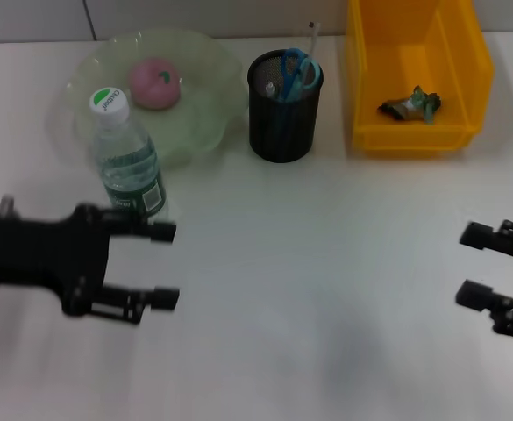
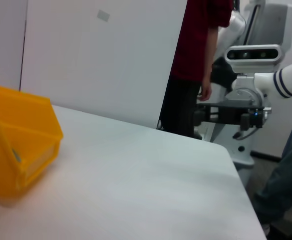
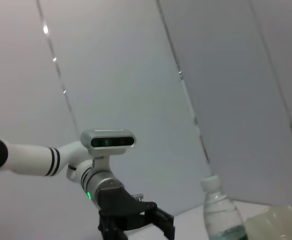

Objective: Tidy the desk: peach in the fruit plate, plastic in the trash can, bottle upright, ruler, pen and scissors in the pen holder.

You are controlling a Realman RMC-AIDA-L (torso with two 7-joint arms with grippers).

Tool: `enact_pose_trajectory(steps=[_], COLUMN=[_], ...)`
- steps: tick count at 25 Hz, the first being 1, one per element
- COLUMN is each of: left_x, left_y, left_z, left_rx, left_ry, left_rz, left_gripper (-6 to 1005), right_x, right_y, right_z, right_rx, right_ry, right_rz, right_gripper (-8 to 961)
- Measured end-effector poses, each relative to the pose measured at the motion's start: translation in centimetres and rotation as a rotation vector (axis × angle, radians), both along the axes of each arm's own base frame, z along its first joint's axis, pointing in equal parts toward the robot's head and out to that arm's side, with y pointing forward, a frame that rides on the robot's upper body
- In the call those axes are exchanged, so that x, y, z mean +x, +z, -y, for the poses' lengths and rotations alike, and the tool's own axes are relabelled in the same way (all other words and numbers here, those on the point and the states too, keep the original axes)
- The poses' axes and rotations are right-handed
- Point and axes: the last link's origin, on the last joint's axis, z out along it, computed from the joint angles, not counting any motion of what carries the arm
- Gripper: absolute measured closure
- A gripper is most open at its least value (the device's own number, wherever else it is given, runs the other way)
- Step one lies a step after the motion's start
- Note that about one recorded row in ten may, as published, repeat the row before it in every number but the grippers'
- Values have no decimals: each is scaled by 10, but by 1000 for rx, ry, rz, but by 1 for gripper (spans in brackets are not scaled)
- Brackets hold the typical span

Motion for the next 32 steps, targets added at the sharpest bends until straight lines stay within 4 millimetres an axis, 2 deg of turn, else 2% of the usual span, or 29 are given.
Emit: enact_pose_trajectory(steps=[3,5,13,32], left_x=[-12,-18,-24,-21], left_y=[-9,-14,-24,-27], left_z=[14,22,37,38], left_rx=[-5,-6,-3,-9], left_ry=[23,33,55,52], left_rz=[28,44,72,89], left_gripper=[157,157,157,157], right_x=[-4,-8,-17,-22], right_y=[-7,-12,-19,-20], right_z=[-6,-10,-18,-20], right_rx=[-23,-49,-70,-69], right_ry=[31,50,91,111], right_rz=[29,47,58,57], right_gripper=[320,144,141,137])
